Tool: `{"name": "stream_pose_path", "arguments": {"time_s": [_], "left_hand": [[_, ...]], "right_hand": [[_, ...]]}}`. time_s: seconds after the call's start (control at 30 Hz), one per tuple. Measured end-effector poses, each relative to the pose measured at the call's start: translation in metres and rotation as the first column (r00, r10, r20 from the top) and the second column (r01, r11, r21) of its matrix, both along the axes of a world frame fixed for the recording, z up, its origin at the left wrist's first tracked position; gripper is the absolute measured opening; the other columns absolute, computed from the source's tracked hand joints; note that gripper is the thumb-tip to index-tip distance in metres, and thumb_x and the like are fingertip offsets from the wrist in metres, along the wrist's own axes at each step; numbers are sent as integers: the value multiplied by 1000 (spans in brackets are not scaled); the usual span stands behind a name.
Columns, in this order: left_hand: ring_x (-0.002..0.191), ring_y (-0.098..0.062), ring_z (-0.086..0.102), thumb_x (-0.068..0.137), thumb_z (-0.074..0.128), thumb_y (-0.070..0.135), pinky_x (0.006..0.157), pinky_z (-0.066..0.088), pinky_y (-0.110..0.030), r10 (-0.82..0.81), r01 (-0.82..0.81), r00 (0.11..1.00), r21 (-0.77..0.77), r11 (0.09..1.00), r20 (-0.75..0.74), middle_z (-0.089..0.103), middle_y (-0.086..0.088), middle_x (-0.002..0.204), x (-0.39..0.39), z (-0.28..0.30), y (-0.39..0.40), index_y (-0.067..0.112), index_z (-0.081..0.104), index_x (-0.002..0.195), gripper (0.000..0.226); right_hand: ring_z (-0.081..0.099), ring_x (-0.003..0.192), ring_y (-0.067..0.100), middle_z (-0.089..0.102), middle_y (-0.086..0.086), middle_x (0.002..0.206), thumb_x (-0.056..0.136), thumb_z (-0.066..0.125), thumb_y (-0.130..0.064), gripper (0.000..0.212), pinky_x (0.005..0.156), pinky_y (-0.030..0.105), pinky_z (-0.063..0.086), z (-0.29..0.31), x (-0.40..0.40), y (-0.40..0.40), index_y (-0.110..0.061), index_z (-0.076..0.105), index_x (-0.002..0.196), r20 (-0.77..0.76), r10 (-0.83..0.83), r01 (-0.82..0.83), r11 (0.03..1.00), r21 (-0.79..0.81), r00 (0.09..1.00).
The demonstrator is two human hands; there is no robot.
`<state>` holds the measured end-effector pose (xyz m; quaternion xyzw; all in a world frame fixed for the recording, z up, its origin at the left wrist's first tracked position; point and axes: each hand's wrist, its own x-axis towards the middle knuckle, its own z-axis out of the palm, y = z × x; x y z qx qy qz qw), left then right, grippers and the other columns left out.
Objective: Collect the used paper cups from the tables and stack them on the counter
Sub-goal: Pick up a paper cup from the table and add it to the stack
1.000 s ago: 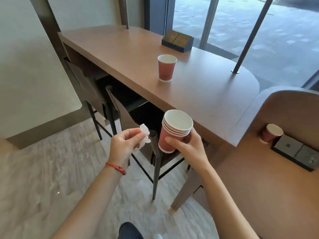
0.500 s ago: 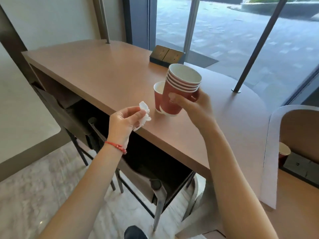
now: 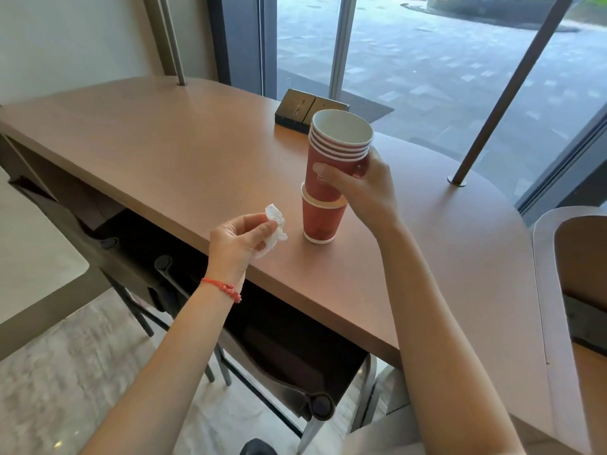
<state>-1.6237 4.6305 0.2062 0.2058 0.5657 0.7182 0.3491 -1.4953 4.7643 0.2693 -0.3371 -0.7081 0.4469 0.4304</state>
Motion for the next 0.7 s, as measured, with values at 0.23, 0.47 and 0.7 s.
{"name": "stream_pose_path", "arguments": {"time_s": [0.23, 0.47, 0.7], "left_hand": [[75, -15, 69, 65, 76, 12, 65, 56, -21, -19, 19, 999, -3, 1000, 27, 71, -4, 81, -9, -2, 5, 12, 69, 80, 16], [75, -16, 69, 56, 77, 22, 65, 55, -22, -57, 57, 998, -1, 998, 13, 71, -5, 83, -11, -3, 5, 14, 69, 80, 27], [75, -13, 68, 55, 77, 23, 63, 55, -21, -100, 100, 995, 1, 995, -12, 72, -1, 81, -6, -2, 2, 16, 70, 78, 25]], "right_hand": [[61, 93, 7, 65, -5, 104, 65, 82, -30, 61, 63, 4, 44, -22, -1, -1, -15, 55, 117, 69, 6, -2, 998, -58, 998], [61, 98, 11, 64, -1, 109, 60, 86, -25, 72, 76, 19, 49, -46, -6, -15, -14, 52, 122, 50, -31, 36, 993, -115, 998], [61, 96, 9, 64, -1, 107, 62, 85, -24, 64, 76, 19, 50, -47, 8, -25, -13, 54, 118, 29, -110, 113, 984, -134, 994]]}}
